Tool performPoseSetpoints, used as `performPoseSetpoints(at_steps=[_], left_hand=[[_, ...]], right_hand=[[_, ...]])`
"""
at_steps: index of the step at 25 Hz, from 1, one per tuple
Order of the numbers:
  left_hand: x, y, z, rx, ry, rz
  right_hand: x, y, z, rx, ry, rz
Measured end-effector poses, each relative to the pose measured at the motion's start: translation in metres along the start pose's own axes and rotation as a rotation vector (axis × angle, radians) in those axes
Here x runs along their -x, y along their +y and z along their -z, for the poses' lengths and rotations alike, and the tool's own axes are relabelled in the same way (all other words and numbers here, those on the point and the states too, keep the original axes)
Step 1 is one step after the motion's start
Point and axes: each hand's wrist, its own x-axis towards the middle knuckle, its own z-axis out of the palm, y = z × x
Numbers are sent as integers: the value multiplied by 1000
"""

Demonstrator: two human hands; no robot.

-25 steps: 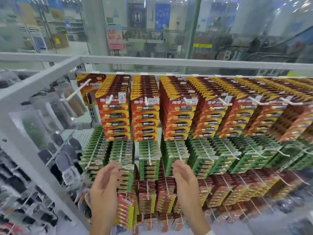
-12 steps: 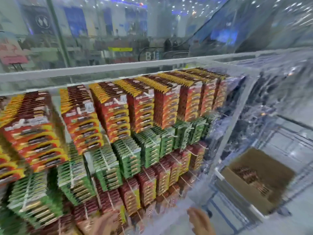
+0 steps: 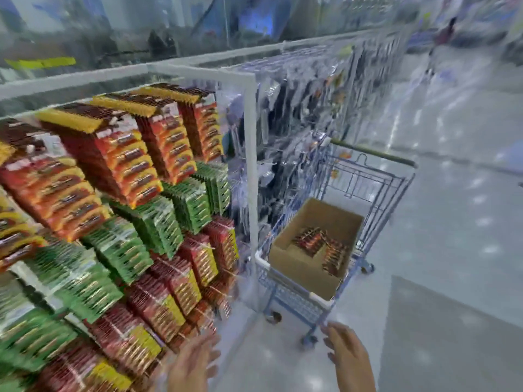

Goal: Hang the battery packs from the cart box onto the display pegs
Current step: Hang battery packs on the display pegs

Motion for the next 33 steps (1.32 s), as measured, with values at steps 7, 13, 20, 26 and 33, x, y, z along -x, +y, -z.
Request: performPoseSetpoints(at_steps=[7,13,20,26,33], left_hand=[[-51,-18,-104,-347,-82,-83],[-143,-11,-196,-446,-198,-23],[-259,3,-308,-550,-310,8],[-332,-52,-401,-752,-355,224],[-453,-173,-494,-996,-254,343]], right_hand=[[-58,-17,24,-103,94,-113],[-146,-43,9,-43,137,-176],[-242,-99,-15,25,169,-222],[-299,-114,-11,-10,185,-344],[-412,-125,-10,-16,95,-460]])
